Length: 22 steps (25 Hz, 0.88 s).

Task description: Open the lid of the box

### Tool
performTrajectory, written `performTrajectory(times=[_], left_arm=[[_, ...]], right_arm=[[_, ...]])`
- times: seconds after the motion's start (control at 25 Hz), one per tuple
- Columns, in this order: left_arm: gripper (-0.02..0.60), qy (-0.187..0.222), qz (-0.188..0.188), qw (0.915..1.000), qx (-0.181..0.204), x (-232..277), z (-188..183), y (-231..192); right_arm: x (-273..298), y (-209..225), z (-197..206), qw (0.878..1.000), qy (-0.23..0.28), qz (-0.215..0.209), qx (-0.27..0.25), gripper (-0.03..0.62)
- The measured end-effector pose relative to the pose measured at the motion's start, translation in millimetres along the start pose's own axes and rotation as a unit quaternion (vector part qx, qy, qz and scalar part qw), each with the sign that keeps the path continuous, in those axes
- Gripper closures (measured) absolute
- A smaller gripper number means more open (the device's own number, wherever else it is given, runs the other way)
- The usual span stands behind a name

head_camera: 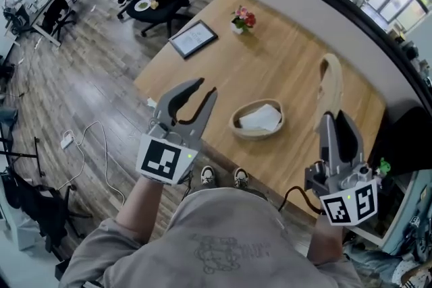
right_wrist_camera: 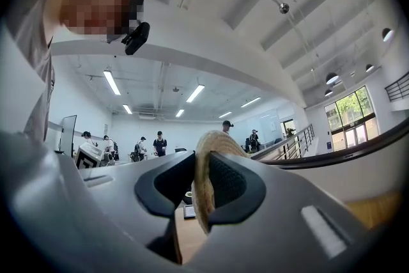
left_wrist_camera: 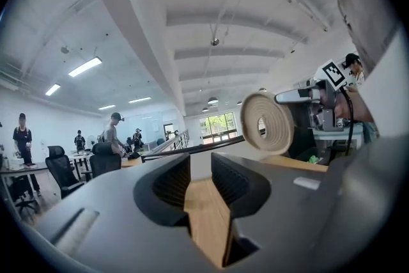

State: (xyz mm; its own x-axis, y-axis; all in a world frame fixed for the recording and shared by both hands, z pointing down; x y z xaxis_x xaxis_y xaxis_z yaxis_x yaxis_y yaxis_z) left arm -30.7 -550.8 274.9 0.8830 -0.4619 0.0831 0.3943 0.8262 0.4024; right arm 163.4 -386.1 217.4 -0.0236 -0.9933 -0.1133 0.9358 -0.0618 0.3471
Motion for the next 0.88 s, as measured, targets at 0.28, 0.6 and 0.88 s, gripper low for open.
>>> performTrajectory(times=[0.28,0.6,0.88], left_arm=[[0.577,-0.018,0.01,0.9997,-0.015,-12,9,4],[0.581,-0.016,0.002,0.9999,-0.005,-16,3,-4],[0.581,-0.012,0.011,0.9996,-0.022,-19,-1,-7]], right_arm=[[-9,-9,13,1.0,-0.028,0.004,0.011,0.516],[-2,-14,22,0.999,-0.039,0.002,0.015,0.516],[-3,-17,23,0.999,-0.045,0.01,0.015,0.516]])
Point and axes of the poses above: the fingertips, and each gripper's own axes: x forward along the fingers, y to its right, z out of its underside, the point moved 3 cm from there along -x, backward along the fingers, and after that the axes turned 14 degrees about x, right-handed, at the moved point
